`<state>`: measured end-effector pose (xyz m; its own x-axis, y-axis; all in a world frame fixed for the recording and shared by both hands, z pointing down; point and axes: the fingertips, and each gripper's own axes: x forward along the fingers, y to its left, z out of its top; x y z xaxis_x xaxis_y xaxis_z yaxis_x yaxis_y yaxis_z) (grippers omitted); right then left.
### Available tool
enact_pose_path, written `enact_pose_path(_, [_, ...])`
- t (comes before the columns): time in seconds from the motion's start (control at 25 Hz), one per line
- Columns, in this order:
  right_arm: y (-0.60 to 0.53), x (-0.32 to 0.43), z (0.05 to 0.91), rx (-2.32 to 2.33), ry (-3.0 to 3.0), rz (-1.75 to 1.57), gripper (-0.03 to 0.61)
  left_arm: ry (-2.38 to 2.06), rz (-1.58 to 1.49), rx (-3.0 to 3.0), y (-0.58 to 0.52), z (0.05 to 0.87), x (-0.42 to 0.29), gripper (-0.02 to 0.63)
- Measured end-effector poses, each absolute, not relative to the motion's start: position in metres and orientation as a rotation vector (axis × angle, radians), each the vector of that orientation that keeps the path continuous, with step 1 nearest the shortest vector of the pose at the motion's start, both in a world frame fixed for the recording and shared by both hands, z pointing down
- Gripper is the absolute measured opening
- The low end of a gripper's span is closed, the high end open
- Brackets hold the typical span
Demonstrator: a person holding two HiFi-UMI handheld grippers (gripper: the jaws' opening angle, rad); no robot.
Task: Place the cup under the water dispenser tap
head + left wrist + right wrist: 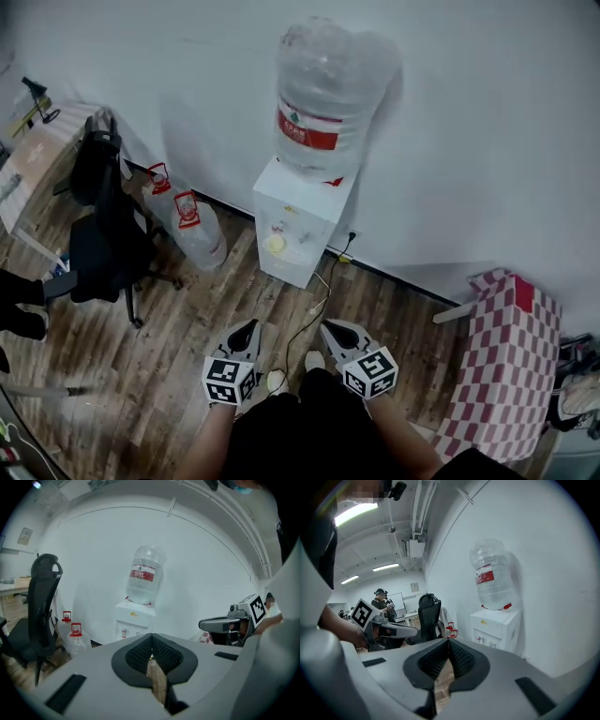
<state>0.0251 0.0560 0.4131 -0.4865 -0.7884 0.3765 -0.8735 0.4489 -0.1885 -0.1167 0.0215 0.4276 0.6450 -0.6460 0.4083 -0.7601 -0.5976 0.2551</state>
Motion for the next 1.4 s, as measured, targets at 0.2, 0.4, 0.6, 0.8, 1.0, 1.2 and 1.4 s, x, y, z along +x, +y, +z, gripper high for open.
enact_pose_path(0.2, [0.065, 0.035, 0.403, 1.452, -2.483, 0.511, 0.021, -1.157, 0.357, 2.460, 0.029, 0.410, -0.131, 0.014])
enact_pose_path(0.4, [0.070, 0.053, 0.395, 1.431, -2.509, 0.499, 0.021, -1.252, 0.317, 2.454, 0.027, 0.389, -0.133, 0.015])
enact_pose_path(0.6, [0.070, 0.066, 0.379, 1.367, -2.563, 0.482, 0.021, -1.302, 0.342, 2.478, 0.033, 0.373, -0.117, 0.014])
enact_pose_path(0.8, [0.068, 0.078, 0.363, 1.302, -2.612, 0.444, 0.021, -1.338, 0.335, 2.459, 0.043, 0.366, -0.096, 0.015])
enact_pose_path(1.0, [0.068, 0.089, 0.357, 1.255, -2.641, 0.444, 0.021, -1.372, 0.341, 2.444, 0.050, 0.359, -0.082, 0.015])
enact_pose_path(1.2, [0.070, 0.096, 0.359, 1.228, -2.653, 0.447, 0.021, -1.381, 0.355, 2.447, 0.055, 0.356, -0.069, 0.015])
enact_pose_path(1.4, [0.073, 0.098, 0.363, 1.223, -2.649, 0.447, 0.021, -1.393, 0.371, 2.438, 0.059, 0.361, -0.061, 0.014])
